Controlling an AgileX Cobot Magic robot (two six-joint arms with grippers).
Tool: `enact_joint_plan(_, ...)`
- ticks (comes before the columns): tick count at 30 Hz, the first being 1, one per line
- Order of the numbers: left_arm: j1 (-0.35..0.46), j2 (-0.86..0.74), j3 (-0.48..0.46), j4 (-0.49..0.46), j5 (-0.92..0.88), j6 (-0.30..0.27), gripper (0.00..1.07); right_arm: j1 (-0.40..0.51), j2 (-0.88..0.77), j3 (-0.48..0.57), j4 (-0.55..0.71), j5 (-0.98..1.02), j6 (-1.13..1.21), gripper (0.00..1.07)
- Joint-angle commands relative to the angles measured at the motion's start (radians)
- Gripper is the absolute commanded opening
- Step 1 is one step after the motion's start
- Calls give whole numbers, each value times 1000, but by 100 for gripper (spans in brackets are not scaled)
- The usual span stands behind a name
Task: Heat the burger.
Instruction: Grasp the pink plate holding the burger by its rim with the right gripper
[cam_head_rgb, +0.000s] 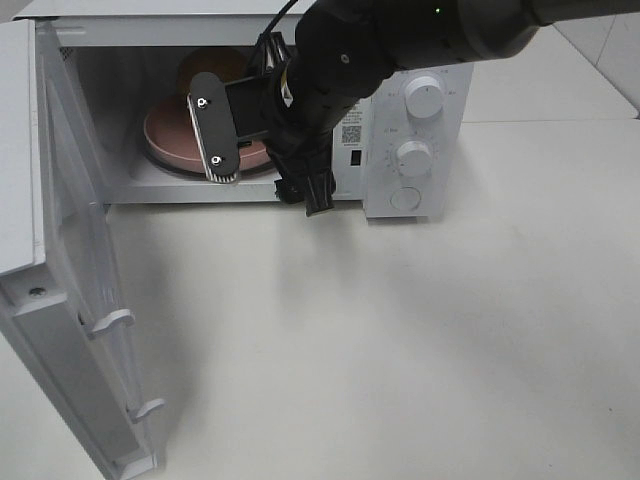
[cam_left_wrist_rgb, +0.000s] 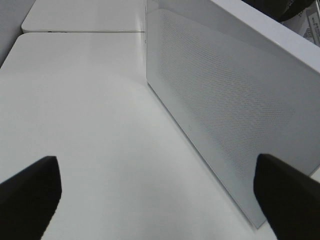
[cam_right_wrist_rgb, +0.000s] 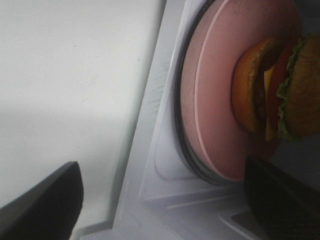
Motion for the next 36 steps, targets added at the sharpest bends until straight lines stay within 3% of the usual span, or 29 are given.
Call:
enact_joint_plan(1, 6, -17, 3, -9, -7, 0, 100, 3, 42, -45, -3, -6, 18, 82)
enact_joint_plan(36, 6, -17, 3, -8, -7, 0, 100, -11, 383, -406, 22, 0, 25, 76)
